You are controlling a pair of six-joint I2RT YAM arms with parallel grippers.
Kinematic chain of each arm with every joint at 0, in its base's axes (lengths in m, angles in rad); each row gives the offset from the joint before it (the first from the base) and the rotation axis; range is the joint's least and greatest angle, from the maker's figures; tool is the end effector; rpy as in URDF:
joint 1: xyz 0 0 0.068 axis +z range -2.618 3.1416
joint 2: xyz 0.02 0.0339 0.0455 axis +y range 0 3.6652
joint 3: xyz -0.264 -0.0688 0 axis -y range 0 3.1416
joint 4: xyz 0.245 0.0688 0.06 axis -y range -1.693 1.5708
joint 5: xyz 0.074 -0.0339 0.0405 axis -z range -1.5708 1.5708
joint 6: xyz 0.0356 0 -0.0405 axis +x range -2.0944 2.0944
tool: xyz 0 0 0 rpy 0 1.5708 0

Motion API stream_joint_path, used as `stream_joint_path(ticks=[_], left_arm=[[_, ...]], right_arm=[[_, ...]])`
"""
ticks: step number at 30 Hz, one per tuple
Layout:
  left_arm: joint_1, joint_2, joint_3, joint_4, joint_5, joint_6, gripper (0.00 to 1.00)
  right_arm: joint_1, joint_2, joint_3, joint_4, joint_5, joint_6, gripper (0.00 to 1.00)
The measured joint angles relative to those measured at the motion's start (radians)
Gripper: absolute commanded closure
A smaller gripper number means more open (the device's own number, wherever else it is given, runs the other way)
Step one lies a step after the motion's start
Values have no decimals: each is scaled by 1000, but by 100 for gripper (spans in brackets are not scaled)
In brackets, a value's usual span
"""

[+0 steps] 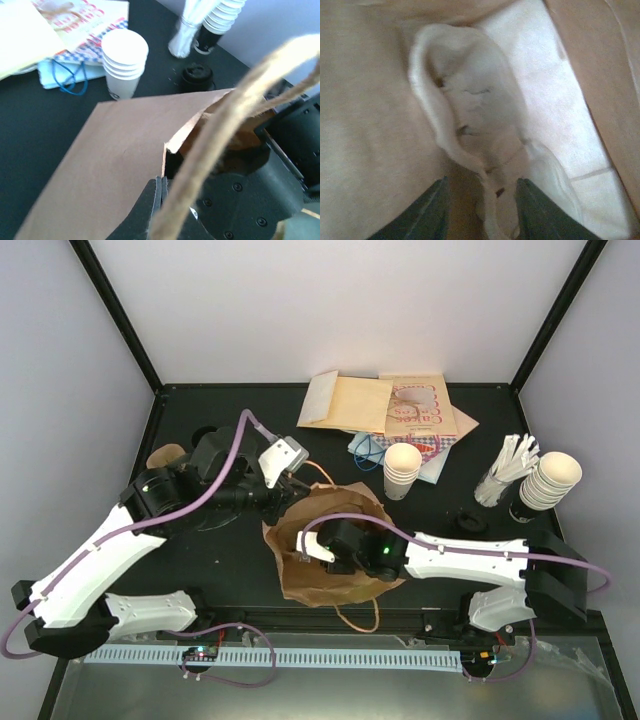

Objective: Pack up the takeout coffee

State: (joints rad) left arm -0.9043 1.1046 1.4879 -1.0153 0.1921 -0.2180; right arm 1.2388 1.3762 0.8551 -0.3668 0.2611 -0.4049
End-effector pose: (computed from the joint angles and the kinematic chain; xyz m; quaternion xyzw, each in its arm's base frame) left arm 0.1146 -0.1567 0.4322 0.3395 0.8214 -0.3120 0.3357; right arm 0.0999 0.2614 0.2185 -0.6546 0.6680 0.0223 0.3532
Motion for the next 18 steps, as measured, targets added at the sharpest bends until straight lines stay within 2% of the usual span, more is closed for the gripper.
stream_joint_path(ticks=[4, 8, 18], left_arm=[[1, -16, 31, -9, -65, 23, 98], [1, -46, 11, 3, -68, 42, 98], [7, -172, -213, 154, 58, 51, 98]], right_arm=[[0, 31, 24, 28, 44, 28, 54], [-6, 95, 50, 65, 90, 114, 54], [-57, 183, 123, 74, 156, 443, 58]])
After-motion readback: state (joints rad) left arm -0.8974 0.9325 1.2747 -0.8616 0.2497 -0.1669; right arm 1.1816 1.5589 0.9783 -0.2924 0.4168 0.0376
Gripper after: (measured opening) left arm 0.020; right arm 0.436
